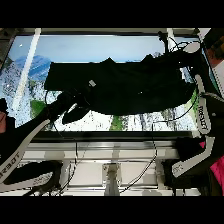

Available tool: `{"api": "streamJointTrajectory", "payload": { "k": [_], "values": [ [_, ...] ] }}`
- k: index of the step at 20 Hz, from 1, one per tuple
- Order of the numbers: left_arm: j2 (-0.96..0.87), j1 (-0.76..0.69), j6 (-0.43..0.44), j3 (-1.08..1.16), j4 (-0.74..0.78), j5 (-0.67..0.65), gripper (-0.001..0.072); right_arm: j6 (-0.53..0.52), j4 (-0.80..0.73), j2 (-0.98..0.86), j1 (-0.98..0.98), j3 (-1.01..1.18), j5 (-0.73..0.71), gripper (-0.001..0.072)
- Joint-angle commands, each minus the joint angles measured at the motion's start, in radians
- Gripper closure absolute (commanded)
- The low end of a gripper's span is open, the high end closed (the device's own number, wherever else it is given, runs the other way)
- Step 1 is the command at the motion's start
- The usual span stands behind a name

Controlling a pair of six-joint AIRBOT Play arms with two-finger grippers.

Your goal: Fold the clothes and pants, and hang the long-sleeved shirts on hangers.

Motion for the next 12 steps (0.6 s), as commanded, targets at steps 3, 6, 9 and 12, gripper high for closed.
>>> {"api": "streamJointTrajectory", "payload": {
  "k": [3,6,9,12],
  "values": [
    [0.174,0.244,-0.004,0.004,0.058,-0.275,0.0697,0.000,-0.027,0.001,-0.055,0.000,0.046,0.0690],
    [0.189,0.515,-0.061,0.004,-0.017,-0.117,0.0696,0.000,-0.027,0.001,-0.074,0.000,0.051,0.0690],
    [0.177,0.686,-0.060,0.004,-0.206,0.012,0.0179,0.000,-0.027,0.001,-0.074,0.000,0.044,0.0671],
    [0.178,0.727,-0.083,0.004,-0.257,0.061,0.0071,0.000,-0.027,0.001,-0.074,0.000,0.043,0.0668]
  ]
}}
